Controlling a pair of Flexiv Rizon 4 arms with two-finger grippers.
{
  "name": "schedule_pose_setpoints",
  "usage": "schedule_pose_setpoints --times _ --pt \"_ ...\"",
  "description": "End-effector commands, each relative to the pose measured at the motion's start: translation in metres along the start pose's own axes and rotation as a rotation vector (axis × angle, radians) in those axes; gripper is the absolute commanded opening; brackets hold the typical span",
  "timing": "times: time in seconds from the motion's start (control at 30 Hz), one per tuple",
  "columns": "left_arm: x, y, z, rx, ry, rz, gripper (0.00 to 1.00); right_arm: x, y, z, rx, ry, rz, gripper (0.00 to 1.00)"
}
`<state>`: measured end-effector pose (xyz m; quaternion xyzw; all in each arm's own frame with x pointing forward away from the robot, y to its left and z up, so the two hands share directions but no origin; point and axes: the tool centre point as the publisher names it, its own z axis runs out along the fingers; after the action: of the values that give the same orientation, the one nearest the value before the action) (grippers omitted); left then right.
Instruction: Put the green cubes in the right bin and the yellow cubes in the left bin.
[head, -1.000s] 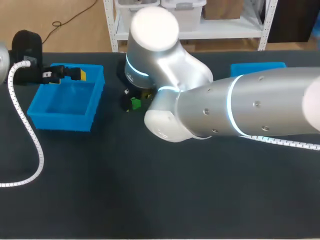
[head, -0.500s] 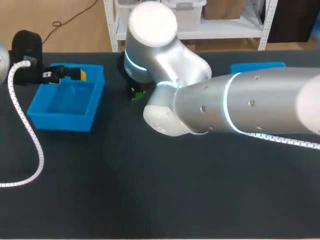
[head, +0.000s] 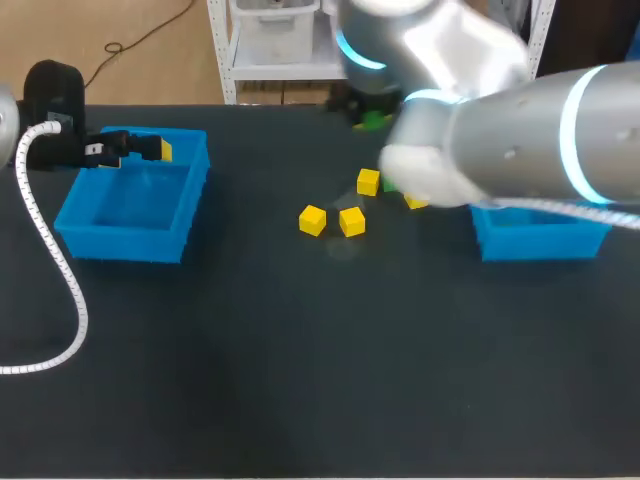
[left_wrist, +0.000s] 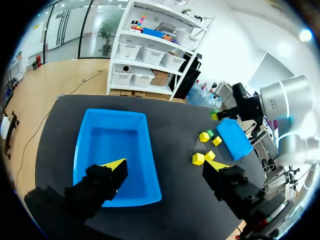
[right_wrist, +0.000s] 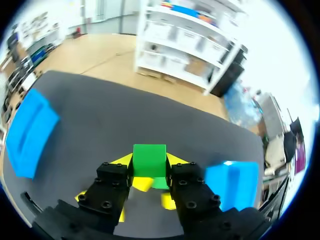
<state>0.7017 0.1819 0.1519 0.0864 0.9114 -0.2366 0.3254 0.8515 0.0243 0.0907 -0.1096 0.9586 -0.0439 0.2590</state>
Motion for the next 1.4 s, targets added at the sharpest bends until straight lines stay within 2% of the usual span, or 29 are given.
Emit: schedule_pose_setpoints --times 0.03,0.23,0.5,0.7,0.9,0.93,0.97,1.0,1.27,1.4 --pt "0.002 0.002 0.000 0.011 -0.008 0.002 1.00 0.029 -0.068 -0.048 0.027 -0.167 0.075 0.00" --pt "0.002 0.002 0.000 0.011 -0.008 0.002 1.00 0.049 -0.116 -0.038 0.084 -0.129 0.201 0.00" --pt "0.002 0.002 0.000 0.011 -0.008 0.002 1.00 0.084 -0.160 -0.025 0.139 -0.051 0.327 0.00" --pt "0.002 0.002 0.000 0.011 -0.008 0.002 1.00 0.101 -0.167 -0.013 0.145 -0.010 0.368 0.00" --pt "0.002 0.002 0.000 0.011 -0.008 0.002 1.00 0.104 -0.166 -0.001 0.150 0.026 0.359 0.00" --pt "0.002 0.002 0.000 0.011 -0.008 0.002 1.00 0.103 -0.166 0.000 0.147 0.032 0.356 0.09" --pt "0.002 0.002 0.000 0.011 -0.008 0.002 1.00 0.102 -0.165 0.000 0.145 0.036 0.351 0.42" --pt "0.002 0.002 0.000 0.011 -0.008 0.002 1.00 0.101 -0.165 0.001 0.146 0.037 0.350 1.00" --pt "0.002 0.002 0.000 0.011 -0.008 0.002 1.00 0.098 -0.172 0.001 0.166 0.037 0.357 1.00" --pt "0.002 0.002 0.000 0.011 -0.008 0.002 1.00 0.079 -0.176 -0.012 0.154 -0.041 0.287 1.00"
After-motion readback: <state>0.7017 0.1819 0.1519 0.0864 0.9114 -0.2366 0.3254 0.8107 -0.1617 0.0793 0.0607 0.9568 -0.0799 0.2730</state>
